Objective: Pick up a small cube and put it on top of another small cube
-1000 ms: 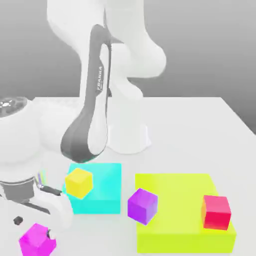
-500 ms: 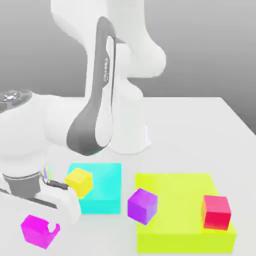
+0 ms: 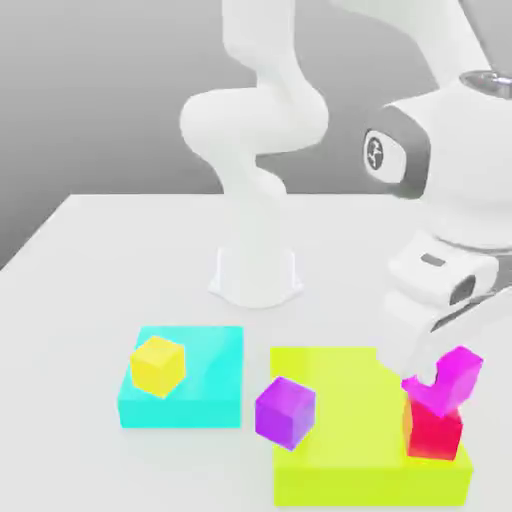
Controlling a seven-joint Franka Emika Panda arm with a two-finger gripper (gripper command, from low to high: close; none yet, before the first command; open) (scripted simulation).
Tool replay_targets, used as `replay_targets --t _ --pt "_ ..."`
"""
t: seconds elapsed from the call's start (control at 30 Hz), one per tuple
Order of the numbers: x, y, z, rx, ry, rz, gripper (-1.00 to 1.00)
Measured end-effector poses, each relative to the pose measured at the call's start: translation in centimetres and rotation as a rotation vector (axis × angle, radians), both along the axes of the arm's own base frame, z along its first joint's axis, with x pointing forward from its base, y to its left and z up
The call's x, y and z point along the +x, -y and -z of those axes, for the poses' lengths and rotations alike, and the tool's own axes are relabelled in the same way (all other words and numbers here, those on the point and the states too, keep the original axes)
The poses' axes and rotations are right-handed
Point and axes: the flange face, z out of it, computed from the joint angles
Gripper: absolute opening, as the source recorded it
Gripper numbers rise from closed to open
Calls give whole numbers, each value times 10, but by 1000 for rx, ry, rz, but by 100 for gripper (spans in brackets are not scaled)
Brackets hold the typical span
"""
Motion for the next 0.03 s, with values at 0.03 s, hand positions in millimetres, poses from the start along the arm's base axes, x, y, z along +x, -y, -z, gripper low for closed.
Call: replay_targets --t 0.03 --pt "0 0 0 0 0 0 100"
